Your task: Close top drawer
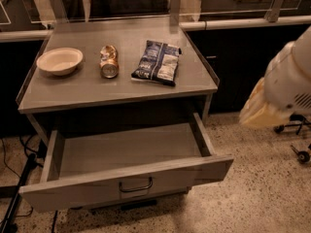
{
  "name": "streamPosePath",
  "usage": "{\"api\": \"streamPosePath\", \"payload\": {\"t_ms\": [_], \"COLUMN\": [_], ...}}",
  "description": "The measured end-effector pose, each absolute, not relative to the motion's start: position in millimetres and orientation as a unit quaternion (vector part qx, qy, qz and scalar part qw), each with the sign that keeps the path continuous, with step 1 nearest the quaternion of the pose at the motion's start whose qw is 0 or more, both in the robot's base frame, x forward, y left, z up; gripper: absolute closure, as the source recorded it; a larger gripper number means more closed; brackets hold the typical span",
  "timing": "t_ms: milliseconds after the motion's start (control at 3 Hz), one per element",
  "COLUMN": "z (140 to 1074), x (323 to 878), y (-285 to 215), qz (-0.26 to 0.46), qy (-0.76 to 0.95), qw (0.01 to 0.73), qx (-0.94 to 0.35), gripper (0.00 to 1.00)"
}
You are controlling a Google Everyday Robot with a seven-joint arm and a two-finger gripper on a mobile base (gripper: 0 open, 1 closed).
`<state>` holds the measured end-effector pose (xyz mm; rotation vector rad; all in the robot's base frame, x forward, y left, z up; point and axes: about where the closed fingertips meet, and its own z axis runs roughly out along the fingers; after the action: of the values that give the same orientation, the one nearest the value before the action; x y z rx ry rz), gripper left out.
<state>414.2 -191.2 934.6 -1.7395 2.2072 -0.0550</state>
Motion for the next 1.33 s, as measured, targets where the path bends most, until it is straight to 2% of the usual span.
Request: {"api": "streamPosePath", "payload": {"t_ms": [667,1333], "z": [802,712], "x": [380,394], "y": [-175,-158], "qz": [0.037,0.065], "qy": [0.786,0.791], "qw": [0.122,0.116], "qx": [-0.605,-0.596], "gripper": [1.00,1.00]}}
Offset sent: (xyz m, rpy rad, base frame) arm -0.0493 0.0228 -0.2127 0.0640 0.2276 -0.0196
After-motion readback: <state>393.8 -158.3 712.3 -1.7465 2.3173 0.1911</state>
